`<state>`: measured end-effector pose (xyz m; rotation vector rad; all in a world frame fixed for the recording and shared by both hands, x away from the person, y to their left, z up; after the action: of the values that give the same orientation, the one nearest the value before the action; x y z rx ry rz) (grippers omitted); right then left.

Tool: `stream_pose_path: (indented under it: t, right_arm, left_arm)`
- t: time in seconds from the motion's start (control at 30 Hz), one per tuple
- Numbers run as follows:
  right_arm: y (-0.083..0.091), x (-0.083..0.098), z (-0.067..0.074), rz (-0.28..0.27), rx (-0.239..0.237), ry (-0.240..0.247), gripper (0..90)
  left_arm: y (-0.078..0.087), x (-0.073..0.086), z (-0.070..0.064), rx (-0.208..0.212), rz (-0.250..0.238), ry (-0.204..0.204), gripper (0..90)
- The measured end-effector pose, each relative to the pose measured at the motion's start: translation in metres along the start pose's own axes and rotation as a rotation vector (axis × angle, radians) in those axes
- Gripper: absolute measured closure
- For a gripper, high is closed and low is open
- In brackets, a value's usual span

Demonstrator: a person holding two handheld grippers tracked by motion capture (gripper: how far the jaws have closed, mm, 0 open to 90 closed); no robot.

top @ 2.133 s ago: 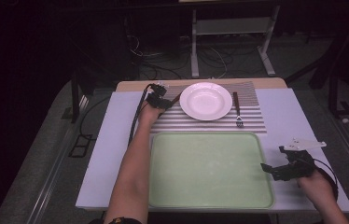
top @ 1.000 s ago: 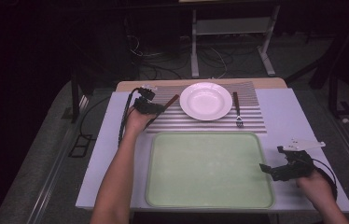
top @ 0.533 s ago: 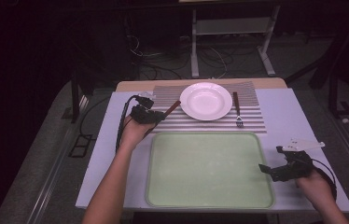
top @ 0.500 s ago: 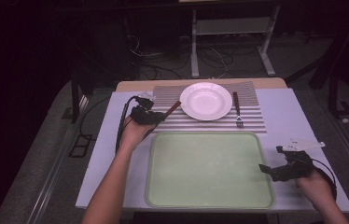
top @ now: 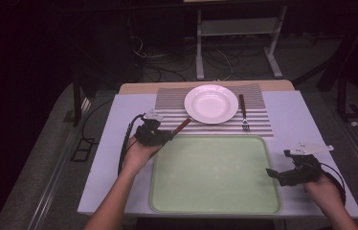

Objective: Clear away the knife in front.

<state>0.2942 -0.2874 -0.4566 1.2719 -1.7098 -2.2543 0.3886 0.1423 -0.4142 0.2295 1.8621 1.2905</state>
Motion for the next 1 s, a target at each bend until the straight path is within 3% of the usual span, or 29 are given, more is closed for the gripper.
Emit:
stream_pose_path:
  t: [0.3,0.57,0.77,1.0]
  right_arm:
    - [0.002,0.001,0.002,0.001,0.005,0.0,0.0]
    - [0.002,0.0,0.002,0.003,0.006,0.009,0.0]
    - [0.002,0.001,0.002,0.004,0.004,0.013,0.0]
    - [0.003,0.001,0.001,0.002,0.008,0.012,0.0]
  left_arm:
    - [0.0,0.025,-0.03,0.019,-0.018,0.001,77.3]
    - [-0.006,0.037,-0.044,0.064,-0.024,0.013,77.2]
    - [-0.026,0.039,-0.051,0.088,0.041,0.0,77.2]
    - [-0.03,0.042,-0.051,0.076,0.062,-0.002,76.9]
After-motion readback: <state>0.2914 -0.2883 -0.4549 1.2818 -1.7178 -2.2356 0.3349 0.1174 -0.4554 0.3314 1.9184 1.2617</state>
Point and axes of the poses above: each handheld gripper's, and its own axes: y roughly backward along the jaws, x roughly out of its underside, z roughly to its left, the point moved 3 cm from there along -y, roughly forward along the jaws, and after that the axes turned 14 degrees about z, right-handed, at the moved point
